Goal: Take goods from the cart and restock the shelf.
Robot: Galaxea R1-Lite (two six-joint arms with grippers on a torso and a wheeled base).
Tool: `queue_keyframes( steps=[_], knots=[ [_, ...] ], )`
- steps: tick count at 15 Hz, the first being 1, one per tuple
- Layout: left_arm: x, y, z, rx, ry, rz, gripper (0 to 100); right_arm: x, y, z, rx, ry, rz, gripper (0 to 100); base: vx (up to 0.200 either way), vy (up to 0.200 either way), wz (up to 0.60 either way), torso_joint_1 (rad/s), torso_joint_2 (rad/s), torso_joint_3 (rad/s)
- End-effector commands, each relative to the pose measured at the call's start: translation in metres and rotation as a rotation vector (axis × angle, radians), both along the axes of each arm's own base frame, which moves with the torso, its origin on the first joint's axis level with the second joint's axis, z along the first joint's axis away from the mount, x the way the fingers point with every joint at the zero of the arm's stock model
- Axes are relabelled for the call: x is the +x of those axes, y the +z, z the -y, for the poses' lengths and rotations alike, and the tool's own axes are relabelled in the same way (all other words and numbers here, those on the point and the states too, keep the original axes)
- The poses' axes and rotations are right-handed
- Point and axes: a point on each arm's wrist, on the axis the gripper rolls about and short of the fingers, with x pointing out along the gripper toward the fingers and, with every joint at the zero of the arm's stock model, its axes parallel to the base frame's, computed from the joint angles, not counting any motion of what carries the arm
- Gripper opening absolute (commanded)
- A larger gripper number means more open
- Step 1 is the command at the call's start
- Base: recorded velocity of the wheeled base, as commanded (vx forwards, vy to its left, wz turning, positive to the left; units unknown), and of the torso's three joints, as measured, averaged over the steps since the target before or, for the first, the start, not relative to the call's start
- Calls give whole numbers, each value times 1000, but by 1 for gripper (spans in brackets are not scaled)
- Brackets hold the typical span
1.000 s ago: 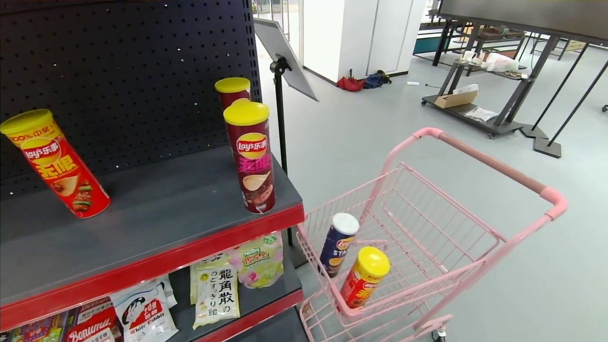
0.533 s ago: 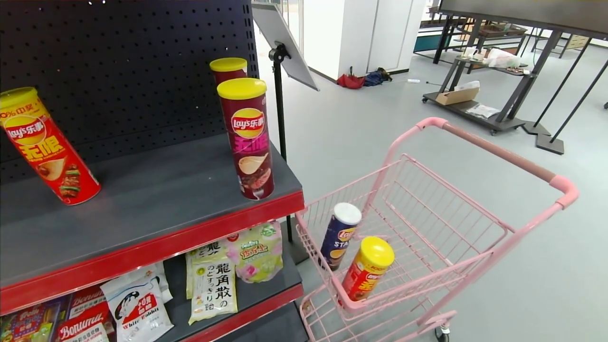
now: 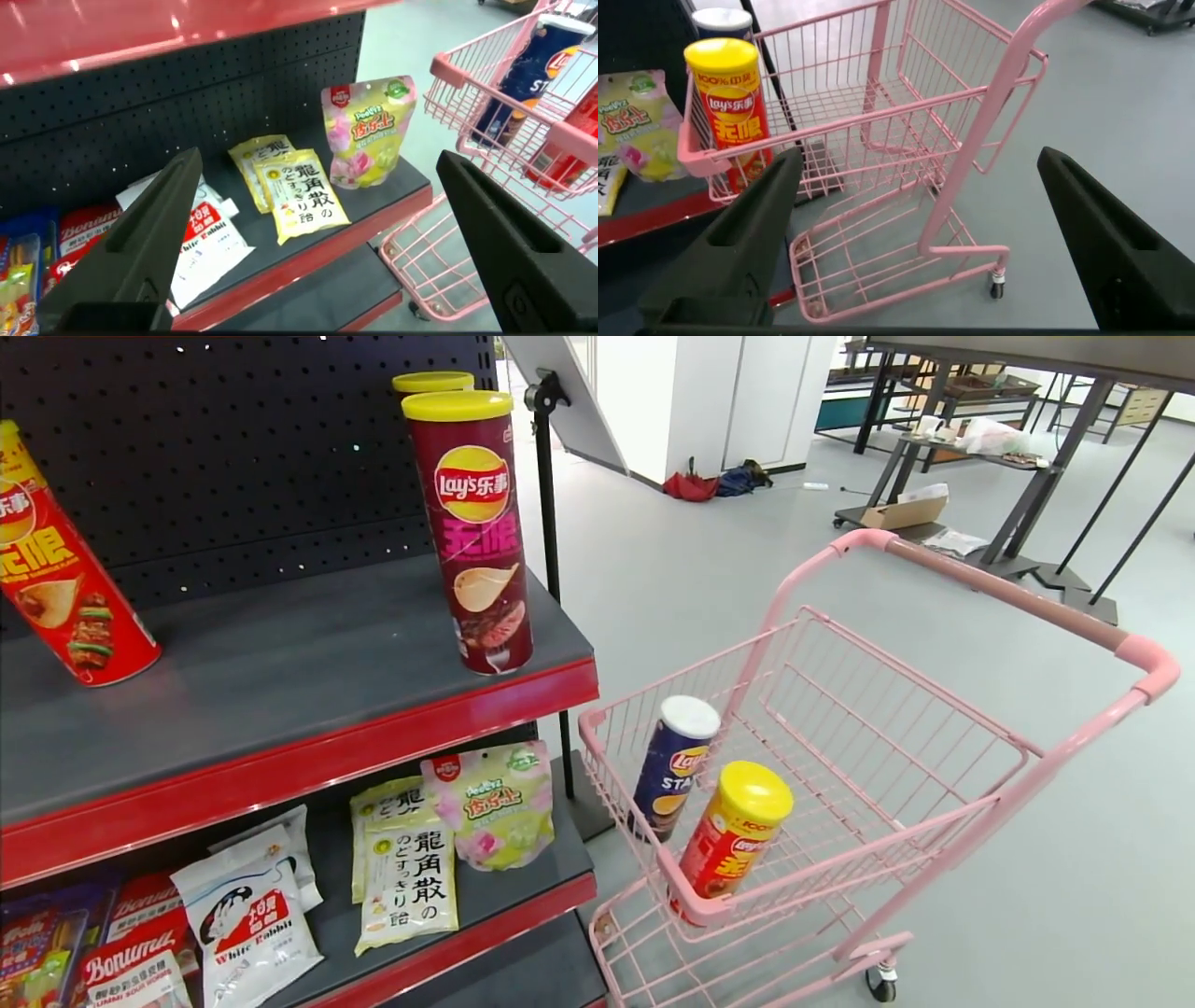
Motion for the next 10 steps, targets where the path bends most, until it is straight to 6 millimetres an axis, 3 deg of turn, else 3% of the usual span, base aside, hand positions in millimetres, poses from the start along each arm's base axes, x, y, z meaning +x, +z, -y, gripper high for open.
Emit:
queue_keyframes(
  steps=[1, 5, 6, 7, 8, 9, 10],
  knots=[
    [0, 0, 0, 0, 0, -1, 100, 0, 0, 0, 0, 1, -1, 100, 0, 0, 0, -76, 217, 144],
    [0, 0, 0, -3, 0, -1, 100, 1, 2, 0, -7, -4, -7, 100, 0, 0, 0, -15, 50, 38],
    [0, 0, 0, -2, 0, -1, 100, 5, 68, 0, 60, 60, 17, 100, 0, 0, 0, 0, 0, 0],
    [0, 0, 0, -2, 0, -1, 100, 5, 68, 0, 60, 60, 17, 100, 0, 0, 0, 0, 0, 0],
    [0, 0, 0, -2, 0, -1, 100, 44, 154, -2, 278, 89, -12, 100, 0, 0, 0, 0, 0, 0],
    [0, 0, 0, 0, 0, -1, 100, 79, 185, -8, 211, 211, -66, 100, 0, 0, 0, 0, 0, 0],
    [0, 0, 0, -2, 0, -1, 100, 95, 178, -12, 151, 273, -129, 100, 0, 0, 0, 0, 0, 0]
  ],
)
